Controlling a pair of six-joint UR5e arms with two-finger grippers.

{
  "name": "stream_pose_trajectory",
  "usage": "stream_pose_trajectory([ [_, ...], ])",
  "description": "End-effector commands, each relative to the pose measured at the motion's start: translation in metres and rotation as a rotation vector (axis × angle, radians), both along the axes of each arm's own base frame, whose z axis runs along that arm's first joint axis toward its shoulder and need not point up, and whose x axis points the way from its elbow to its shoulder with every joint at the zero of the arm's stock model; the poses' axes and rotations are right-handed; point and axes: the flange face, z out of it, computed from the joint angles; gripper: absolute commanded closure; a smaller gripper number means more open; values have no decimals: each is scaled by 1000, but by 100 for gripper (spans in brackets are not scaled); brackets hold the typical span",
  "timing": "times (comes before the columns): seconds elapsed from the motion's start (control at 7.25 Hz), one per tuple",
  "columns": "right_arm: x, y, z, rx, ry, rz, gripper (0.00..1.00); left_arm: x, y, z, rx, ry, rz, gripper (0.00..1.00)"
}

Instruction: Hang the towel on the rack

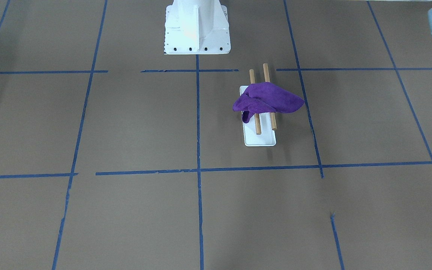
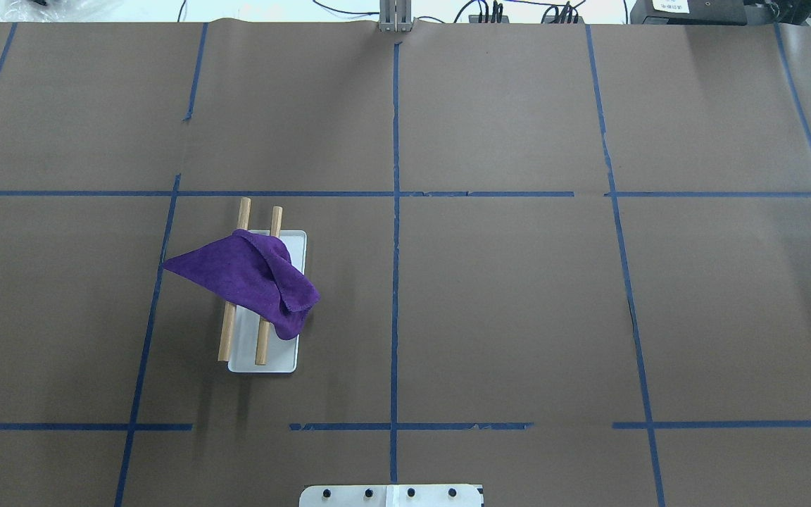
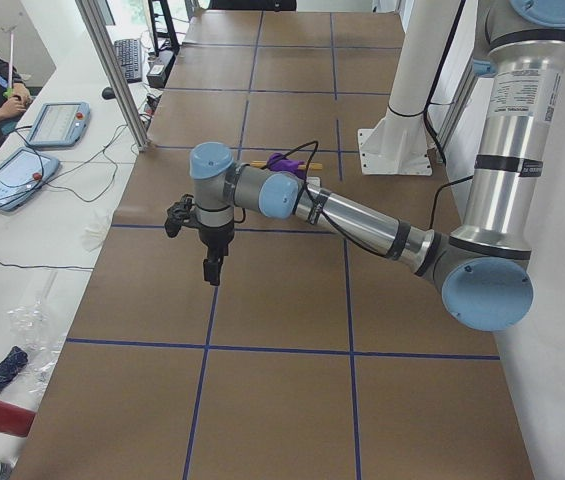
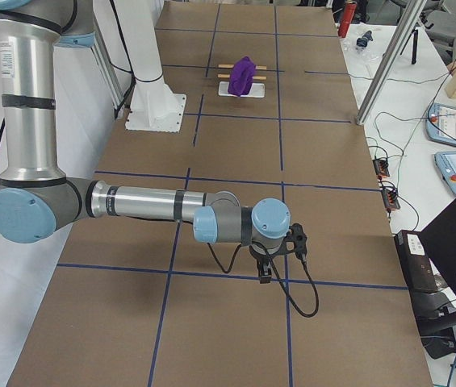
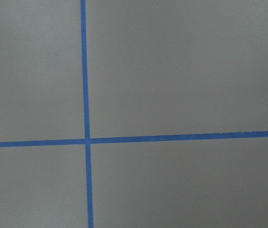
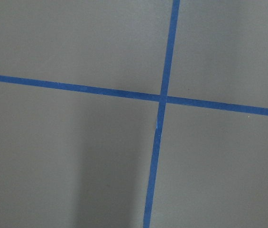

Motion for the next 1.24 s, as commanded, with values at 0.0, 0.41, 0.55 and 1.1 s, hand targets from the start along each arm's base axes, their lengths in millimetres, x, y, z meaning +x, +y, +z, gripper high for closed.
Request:
stream_pose_trajectory([
  [0.0,-2,5,2,-15,-37,1,0,-38,1,66,-77,48,20,0],
  [0.41,2,6,2,-16,-46,10,0,-37,19,89,-139,72,0,0],
  [0.55,3,5,1,-13,-46,11,0,-38,24,95,-145,66,2,0],
  [1.1,3,5,1,-14,-45,12,0,-45,44,112,-108,71,74,0],
])
